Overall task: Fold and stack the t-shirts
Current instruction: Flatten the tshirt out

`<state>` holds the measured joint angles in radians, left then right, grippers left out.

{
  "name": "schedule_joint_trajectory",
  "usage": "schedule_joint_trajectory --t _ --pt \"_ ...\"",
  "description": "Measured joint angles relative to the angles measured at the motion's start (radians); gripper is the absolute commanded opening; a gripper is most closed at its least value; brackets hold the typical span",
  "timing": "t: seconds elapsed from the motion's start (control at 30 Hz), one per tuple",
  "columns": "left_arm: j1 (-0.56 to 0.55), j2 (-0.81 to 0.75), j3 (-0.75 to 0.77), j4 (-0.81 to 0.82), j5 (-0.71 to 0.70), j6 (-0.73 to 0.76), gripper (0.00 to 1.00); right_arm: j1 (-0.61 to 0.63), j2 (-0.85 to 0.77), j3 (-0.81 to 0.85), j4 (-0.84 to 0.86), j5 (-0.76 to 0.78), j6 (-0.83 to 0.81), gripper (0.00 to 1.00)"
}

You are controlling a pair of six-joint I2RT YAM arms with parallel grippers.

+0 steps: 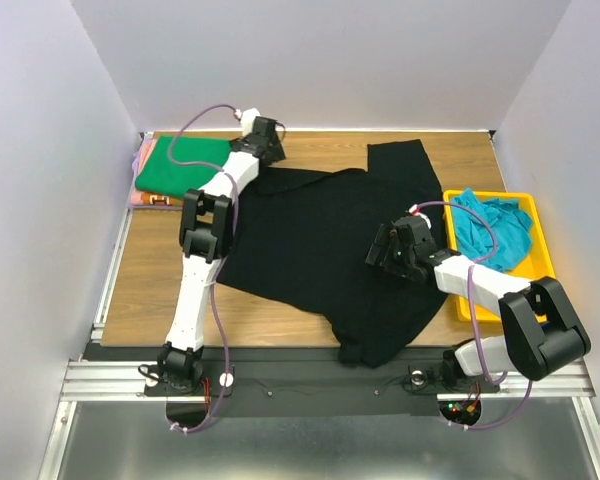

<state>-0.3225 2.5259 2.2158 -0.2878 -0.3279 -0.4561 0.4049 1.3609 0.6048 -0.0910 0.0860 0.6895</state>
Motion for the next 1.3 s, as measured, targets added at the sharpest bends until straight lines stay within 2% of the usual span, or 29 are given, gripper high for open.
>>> schedule_joint_trajectory --t 0.23,0.43,0.6,0.8,0.93,1.0,1.07,1.2,1.3 --pt "0.091 -0.001 0.013 0.090 0.032 -0.034 0.99 -0.005 0.002 -0.004 0.011 0.011 0.012 1.00" --pt "0.080 0.014 0.110 0.166 0.081 -0.060 0.99 -0.005 -0.007 -0.015 0.021 0.024 0.015 1.00" --pt "0.072 0.014 0.125 0.222 0.114 -0.061 0.99 -0.005 -0.007 -0.015 0.017 0.057 0.013 1.00" --pt "0.077 -0.006 0.076 0.223 0.212 -0.027 0.99 -0.005 0.019 0.017 -0.010 0.077 -0.005 1.00" --pt "0.063 -0.085 0.011 0.120 0.219 0.023 0.99 -0.006 0.048 0.059 -0.053 0.079 -0.031 1.00" --pt "0.045 -0.164 -0.070 0.068 0.203 0.042 0.99 -0.006 0.047 0.069 -0.080 0.075 -0.056 1.00" --pt "0.011 -0.314 -0.231 0.022 0.179 0.053 0.99 -0.006 0.041 0.076 -0.103 0.071 -0.077 1.00" --pt "-0.063 -0.655 -0.601 0.020 0.099 0.005 0.98 0.003 -0.007 0.092 -0.147 0.056 -0.109 1.00" --pt "-0.116 -0.951 -0.906 0.029 0.065 -0.064 0.99 0.071 -0.030 0.125 -0.171 0.072 -0.118 1.00"
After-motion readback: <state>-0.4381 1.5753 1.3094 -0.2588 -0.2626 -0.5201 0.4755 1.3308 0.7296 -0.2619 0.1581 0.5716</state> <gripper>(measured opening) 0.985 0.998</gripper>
